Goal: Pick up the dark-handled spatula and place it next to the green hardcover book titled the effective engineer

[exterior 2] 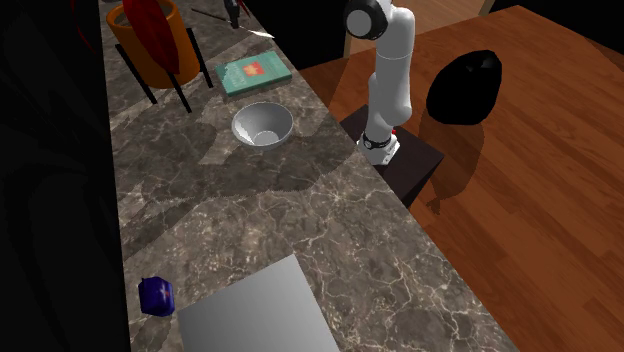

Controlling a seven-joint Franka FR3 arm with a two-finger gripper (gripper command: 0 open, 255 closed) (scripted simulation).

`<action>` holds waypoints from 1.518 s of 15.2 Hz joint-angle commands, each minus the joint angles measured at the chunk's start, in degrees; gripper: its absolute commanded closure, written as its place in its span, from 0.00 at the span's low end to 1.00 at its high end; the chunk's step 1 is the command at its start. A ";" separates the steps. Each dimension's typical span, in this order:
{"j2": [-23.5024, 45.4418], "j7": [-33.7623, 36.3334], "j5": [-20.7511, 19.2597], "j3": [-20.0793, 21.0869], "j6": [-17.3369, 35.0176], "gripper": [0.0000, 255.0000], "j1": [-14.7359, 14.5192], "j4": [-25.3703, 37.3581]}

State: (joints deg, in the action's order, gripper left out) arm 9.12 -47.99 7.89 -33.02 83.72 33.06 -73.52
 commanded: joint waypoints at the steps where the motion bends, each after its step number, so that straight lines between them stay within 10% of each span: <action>1: -0.90 0.22 -0.55 0.15 2.06 1.00 -0.50 -2.78; 18: -4.00 0.86 -2.35 0.67 10.50 1.00 -1.82 -13.80; 19: -4.00 0.86 -2.35 0.67 10.50 0.00 -1.82 -13.80; 23: -4.00 0.86 -2.35 0.67 10.50 0.00 -1.82 -13.80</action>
State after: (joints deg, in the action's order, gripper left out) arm 5.12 -47.13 5.55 -32.35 94.22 31.24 -87.32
